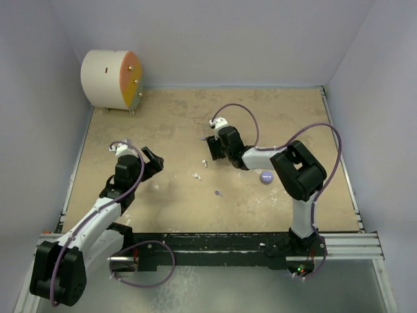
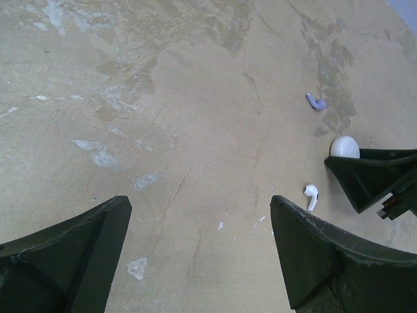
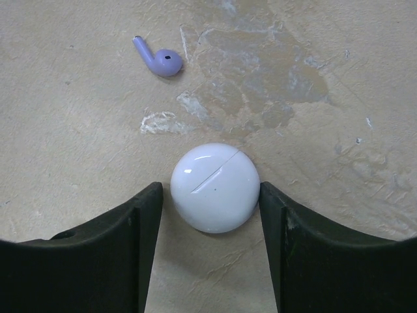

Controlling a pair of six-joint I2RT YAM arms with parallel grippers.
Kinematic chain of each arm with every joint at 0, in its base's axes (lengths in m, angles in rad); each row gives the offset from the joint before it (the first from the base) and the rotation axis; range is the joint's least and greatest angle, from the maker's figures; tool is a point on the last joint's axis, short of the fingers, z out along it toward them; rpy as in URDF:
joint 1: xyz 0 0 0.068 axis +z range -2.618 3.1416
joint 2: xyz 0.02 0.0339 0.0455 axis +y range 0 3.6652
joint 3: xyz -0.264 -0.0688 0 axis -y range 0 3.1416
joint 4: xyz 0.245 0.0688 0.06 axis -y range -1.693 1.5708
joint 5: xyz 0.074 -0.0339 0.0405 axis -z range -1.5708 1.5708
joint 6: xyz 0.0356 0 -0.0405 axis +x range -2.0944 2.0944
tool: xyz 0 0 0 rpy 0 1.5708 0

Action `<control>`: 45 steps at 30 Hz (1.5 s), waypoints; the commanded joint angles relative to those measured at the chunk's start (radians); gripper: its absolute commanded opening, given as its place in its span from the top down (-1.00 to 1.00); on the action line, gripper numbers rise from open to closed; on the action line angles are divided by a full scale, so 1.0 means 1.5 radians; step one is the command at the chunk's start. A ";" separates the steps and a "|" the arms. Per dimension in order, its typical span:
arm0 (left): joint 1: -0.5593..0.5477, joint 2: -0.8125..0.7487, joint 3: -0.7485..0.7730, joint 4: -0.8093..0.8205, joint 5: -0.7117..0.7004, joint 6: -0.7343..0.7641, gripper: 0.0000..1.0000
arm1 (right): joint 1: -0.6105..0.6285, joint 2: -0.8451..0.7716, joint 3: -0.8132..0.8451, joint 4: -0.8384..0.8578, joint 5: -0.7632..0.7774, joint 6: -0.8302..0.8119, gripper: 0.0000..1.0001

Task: Insert the wireless bluetooth earbuds into the charging case
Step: Pick up the charging case at the center of the board.

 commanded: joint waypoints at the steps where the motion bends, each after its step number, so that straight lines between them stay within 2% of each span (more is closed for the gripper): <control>1: -0.004 0.007 0.028 0.042 0.010 -0.006 -0.75 | -0.001 0.004 0.004 0.015 -0.003 -0.001 -0.23; 5: -0.004 0.013 0.027 0.050 0.013 -0.007 -0.75 | 0.000 -0.003 -0.007 0.019 0.013 0.004 -0.05; 9: -0.004 0.020 0.028 0.062 0.021 -0.011 -0.68 | -0.001 -0.012 -0.007 0.023 0.016 0.007 0.43; 12: -0.004 0.028 0.029 0.087 0.042 -0.025 -0.59 | 0.000 -0.058 -0.027 0.061 0.004 0.005 0.79; 17: -0.017 0.062 0.028 0.186 0.101 -0.074 -0.52 | 0.000 -0.157 -0.081 0.162 -0.085 -0.014 0.97; 22: -0.049 0.106 0.025 0.309 0.130 -0.137 -0.49 | 0.000 -0.205 -0.117 0.248 -0.153 -0.018 1.00; 28: -0.108 0.156 0.034 0.431 0.102 -0.196 -0.44 | 0.012 -0.215 -0.171 0.359 -0.222 0.008 1.00; 35: -0.162 0.216 0.074 0.465 0.051 -0.197 -0.37 | 0.051 -0.196 -0.172 0.363 -0.225 0.007 1.00; 45: -0.208 0.287 0.071 0.561 -0.006 -0.212 -0.24 | 0.053 -0.195 -0.181 0.380 -0.230 0.086 1.00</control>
